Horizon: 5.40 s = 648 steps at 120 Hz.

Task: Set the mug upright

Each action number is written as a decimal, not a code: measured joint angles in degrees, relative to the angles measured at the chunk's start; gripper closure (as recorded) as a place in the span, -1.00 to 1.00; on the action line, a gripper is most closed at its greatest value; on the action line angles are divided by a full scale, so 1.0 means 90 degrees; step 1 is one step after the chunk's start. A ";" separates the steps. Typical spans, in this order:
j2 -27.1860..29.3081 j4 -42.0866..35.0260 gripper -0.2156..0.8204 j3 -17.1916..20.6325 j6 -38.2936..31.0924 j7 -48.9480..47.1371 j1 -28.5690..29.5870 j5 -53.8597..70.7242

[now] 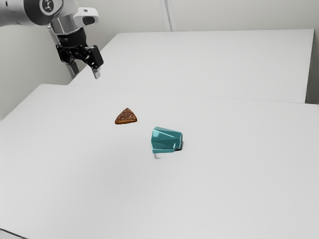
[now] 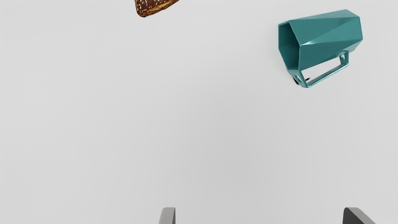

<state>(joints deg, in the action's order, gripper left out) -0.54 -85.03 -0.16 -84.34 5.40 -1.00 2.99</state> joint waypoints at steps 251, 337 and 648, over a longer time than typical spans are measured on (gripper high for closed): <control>-0.1738 -0.3947 -0.55 -0.0782 -0.4089 0.5361 0.0298 -0.8839; -0.2028 -0.3946 -0.55 -0.0773 -0.3284 0.6363 0.0072 -0.9663; 0.1051 -0.4284 0.93 -0.0291 -0.3080 0.2992 -0.0165 -0.1664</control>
<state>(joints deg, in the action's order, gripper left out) 8.92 -123.59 -2.79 -112.07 32.32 -2.48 -11.99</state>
